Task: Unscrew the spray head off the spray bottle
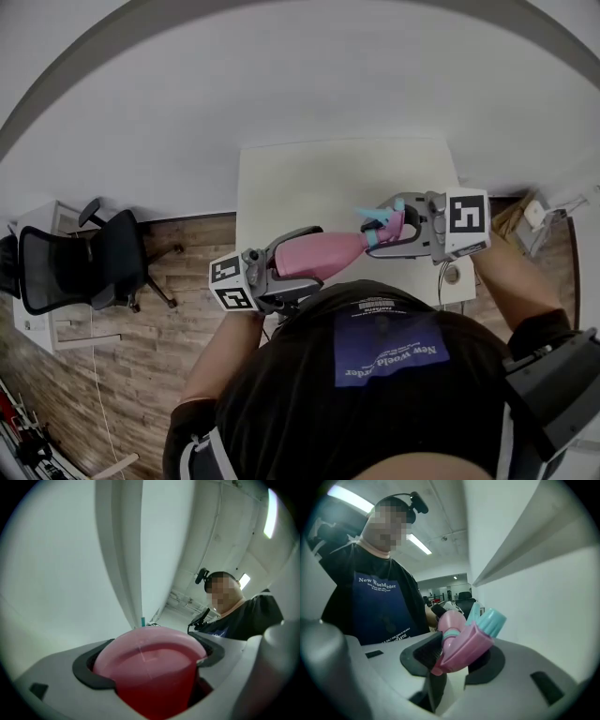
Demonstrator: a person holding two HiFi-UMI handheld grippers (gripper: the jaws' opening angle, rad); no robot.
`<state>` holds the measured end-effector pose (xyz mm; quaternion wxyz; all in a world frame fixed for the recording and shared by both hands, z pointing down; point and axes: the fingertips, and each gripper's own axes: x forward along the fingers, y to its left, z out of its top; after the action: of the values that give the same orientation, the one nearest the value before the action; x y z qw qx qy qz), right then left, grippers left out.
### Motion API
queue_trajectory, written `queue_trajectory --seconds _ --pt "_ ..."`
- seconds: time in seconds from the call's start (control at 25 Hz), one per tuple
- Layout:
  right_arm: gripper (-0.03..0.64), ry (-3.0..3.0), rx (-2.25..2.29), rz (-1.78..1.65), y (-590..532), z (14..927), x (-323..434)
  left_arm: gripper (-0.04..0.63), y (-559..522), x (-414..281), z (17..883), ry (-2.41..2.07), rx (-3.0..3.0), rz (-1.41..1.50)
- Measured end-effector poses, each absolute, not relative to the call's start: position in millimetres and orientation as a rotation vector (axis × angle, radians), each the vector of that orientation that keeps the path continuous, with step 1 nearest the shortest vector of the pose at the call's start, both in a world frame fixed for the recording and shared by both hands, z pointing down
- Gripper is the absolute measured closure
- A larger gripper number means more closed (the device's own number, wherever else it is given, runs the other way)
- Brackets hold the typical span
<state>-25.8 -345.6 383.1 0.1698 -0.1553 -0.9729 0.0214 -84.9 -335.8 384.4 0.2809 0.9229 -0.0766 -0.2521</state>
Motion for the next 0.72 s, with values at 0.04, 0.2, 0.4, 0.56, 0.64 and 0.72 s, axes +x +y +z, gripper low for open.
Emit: queue_trajectory --seconds 0.04,0.2,0.4,0.56,0.64,0.72 --pt "0.483 -2.762 -0.434 0.020 -345.5 382.8 -25.3 0.094 -336.9 -88.3 384.5 -0.202 2.446 -0.698" --pt "0.483 -2.778 -0.395 -0.004 -347.5 380.2 -24.3 0.094 -336.4 -101.8 385.9 -0.205 2.406 -0.746" --pt "0.483 -2.834 -0.319 0.089 -354.8 376.5 -29.5 0.094 -332.8 -130.0 390.2 -0.220 2.381 -0.789" --pt "0.483 -2.896 -0.249 0.179 -371.6 371.4 4.4 0.094 -342.0 -125.3 389.1 -0.252 2.358 -0.832" --pt "0.483 -2.938 -0.201 0.228 -385.0 366.9 30.8 0.094 -351.8 -116.0 385.9 -0.276 2.342 -0.866" --pt "0.483 -2.986 -0.139 0.282 -395.0 362.0 44.0 0.094 -358.6 -121.7 383.2 -0.306 2.323 -0.912"
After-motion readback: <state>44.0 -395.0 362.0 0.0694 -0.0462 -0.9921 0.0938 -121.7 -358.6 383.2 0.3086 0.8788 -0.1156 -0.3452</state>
